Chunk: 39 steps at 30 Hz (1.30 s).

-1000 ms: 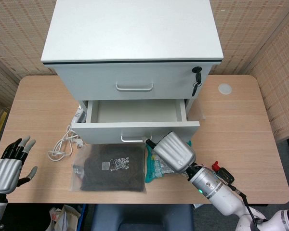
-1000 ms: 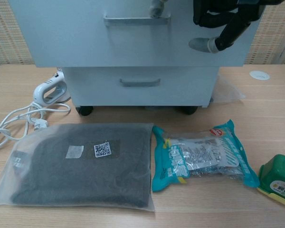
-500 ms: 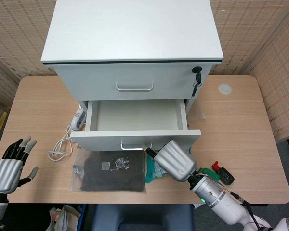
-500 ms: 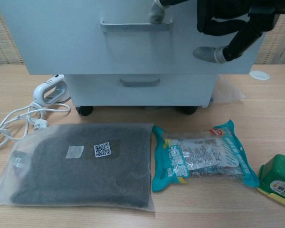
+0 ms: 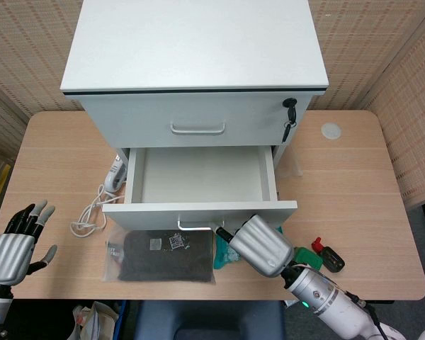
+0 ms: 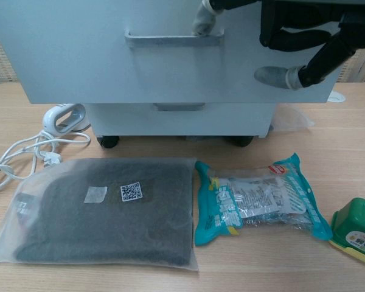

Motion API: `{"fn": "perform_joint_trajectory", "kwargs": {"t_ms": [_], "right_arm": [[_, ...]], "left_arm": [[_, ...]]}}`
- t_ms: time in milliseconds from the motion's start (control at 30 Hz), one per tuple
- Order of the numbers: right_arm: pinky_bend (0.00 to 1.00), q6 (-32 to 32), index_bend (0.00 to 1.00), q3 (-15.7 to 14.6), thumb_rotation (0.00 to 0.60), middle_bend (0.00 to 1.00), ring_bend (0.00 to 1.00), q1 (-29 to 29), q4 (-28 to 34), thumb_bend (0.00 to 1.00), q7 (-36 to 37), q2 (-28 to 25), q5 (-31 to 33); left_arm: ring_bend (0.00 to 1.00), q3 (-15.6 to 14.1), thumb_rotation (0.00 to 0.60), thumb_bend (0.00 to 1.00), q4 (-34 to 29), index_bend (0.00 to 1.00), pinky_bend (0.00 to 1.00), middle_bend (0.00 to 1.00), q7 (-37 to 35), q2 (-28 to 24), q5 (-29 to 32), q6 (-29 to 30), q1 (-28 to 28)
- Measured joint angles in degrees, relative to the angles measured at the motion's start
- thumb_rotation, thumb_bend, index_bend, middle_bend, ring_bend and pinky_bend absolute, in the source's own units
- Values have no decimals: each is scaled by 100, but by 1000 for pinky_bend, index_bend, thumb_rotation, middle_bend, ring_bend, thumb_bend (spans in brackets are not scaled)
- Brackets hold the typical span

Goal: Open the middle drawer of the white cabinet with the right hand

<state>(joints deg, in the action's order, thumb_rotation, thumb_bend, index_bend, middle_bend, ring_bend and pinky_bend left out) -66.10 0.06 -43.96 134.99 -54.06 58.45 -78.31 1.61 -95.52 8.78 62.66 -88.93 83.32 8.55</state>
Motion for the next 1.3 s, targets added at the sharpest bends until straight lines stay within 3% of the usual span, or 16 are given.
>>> {"fn": "perform_joint_trajectory", "kwargs": {"t_ms": [433, 633, 767, 1033, 1300], "right_arm": [[801, -90, 205, 38, 600, 896, 919, 329, 0, 362, 378, -83, -832], [801, -386, 209, 93, 600, 830, 851, 578, 0, 353, 733, -125, -1527], [801, -613, 269, 53, 600, 795, 811, 805, -3, 353, 1199, -249, -2028], [801, -1567, 326, -212, 600, 744, 759, 1666, -274, 353, 2185, -853, -2870], [780, -2724, 356, -464, 600, 686, 672, 2769, -1065, 353, 2810, -1310, -2841]], "left_arm": [[21, 12, 600, 324, -57, 75, 112, 2, 14, -34, -18, 27, 8], [21, 22, 600, 325, -110, 75, 112, 2, 32, -66, -26, 38, 15], [21, 18, 600, 324, -131, 75, 112, 2, 28, -91, -24, 60, -1], [21, 18, 600, 325, -138, 74, 112, 2, -29, -142, 34, 89, -44], [21, 53, 600, 325, -102, 74, 112, 2, -118, -110, 52, 137, -54]]}}
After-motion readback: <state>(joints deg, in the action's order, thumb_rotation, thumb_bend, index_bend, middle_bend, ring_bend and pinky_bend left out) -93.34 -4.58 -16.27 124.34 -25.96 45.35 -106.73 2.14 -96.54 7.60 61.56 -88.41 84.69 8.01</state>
